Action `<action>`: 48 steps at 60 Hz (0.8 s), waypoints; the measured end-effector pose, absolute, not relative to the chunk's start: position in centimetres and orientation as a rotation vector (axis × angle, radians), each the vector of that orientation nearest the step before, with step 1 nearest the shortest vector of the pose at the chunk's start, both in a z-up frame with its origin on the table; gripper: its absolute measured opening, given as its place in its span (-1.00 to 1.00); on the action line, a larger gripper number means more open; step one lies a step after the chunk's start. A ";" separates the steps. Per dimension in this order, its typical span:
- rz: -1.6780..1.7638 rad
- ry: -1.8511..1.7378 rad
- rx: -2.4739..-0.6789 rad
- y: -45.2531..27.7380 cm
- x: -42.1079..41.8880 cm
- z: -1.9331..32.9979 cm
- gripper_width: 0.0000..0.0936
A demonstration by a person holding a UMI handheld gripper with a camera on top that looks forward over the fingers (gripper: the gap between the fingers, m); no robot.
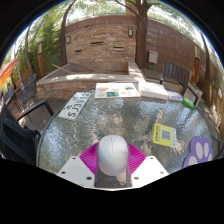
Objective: Arrange mouse
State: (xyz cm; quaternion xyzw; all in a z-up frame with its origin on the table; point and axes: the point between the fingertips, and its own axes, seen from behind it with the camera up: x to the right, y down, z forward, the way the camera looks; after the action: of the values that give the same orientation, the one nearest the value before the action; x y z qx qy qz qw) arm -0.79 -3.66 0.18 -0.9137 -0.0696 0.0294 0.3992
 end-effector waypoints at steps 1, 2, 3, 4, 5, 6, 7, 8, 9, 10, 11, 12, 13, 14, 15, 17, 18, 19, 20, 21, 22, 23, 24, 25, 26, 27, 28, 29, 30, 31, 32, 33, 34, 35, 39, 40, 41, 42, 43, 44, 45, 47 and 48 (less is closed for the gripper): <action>0.080 -0.186 -2.299 -3.8 -0.9 1.0 -0.23; 0.088 -0.193 -2.284 -3.8 -1.0 1.8 -0.23; 0.101 -0.201 -2.268 -3.7 -1.2 2.8 -0.28; 0.114 -0.201 -2.250 -3.6 -1.2 3.9 -0.28; 0.124 -0.197 -2.229 -3.5 -1.2 5.1 -0.28; 0.134 -0.190 -2.205 -3.4 -1.0 6.6 -0.28; 0.146 -0.184 -2.181 -3.1 -0.9 8.0 -0.28; 0.165 -0.188 -2.164 -3.2 -0.8 9.5 -0.28; 0.186 -0.191 -2.145 -3.3 -0.7 10.9 -0.28; 0.204 -0.182 -2.119 -3.3 -0.2 12.5 -0.28; 0.215 -0.163 -2.089 -3.2 0.4 14.2 -0.28; 0.223 -0.149 -2.063 -2.9 0.9 16.0 -0.29; 0.229 -0.140 -2.039 -2.6 1.7 17.5 -0.30; 0.233 -0.137 -2.017 -2.7 2.5 18.9 -0.30; 0.231 -0.131 -1.996 -2.7 3.6 20.1 -0.30; 0.207 -0.104 -1.953 -2.6 6.4 22.2 -0.30; 0.198 -0.095 -1.935 -2.6 7.7 23.2 -0.30; 0.188 -0.086 -1.929 -2.6 9.2 23.8 -0.30; 0.176 -0.077 -1.925 -2.7 10.7 24.0 -0.30; 0.162 -0.064 -1.923 -2.7 12.4 24.2 -0.30; 0.147 -0.048 -1.923 -2.8 14.2 24.1 -0.30; 0.132 -0.030 -1.923 -3.0 15.9 23.9 -0.30; 0.121 -0.018 -1.925 -3.1 17.6 23.4 -0.30; 0.108 -0.006 -1.936 -3.1 19.1 23.0 -0.30; 0.093 0.003 -1.952 -3.3 20.7 22.1 -0.30; 0.076 0.012 -1.972 -3.5 22.2 20.9 -0.30; 0.058 0.021 -1.995 -3.8 23.8 19.6 -0.30; 0.039 0.031 -2.020 -4.0 25.2 18.2 -0.30; 0.023 0.040 -2.045 -4.3 26.5 16.7 -0.30; 0.013 0.044 -2.066 -5.2 28.1 14.4 -0.30; 0.006 0.049 -2.093 -4.7 28.7 13.6 -0.30; -0.002 0.052 -2.121 -5.1 29.6 11.9 -0.30; -0.012 0.055 -2.147 -5.6 30.6 10.3 -0.30; -0.020 0.058 -2.171 -5.9 31.3 9.1 -0.30; -0.022 0.045 -2.236 -7.2 33.3 4.9 -0.29; -0.024 0.044 -2.245 -7.4 33.6 4.0 -0.29; -0.028 0.041 -2.255 -7.5 33.9 3.3 -0.28; -0.031 0.038 -2.265 -7.7 34.2 2.6 -0.25; -0.032 0.035 -2.275 -7.9 34.4 2.0 -0.22; -0.030 0.032 -2.282 -8.0 34.4 1.5 -0.20; -0.028 0.030 -2.292 -8.6 34.4 1.1 -0.15; -0.019 0.028 -2.308 -8.8 34.8 0.3 -0.07; -0.013 0.031 -2.318 -8.8 34.9 0.0 -0.05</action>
State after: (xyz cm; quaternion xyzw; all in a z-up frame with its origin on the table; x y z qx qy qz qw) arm 34.88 -8.82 -0.04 -0.9164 0.0121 -0.0052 0.4001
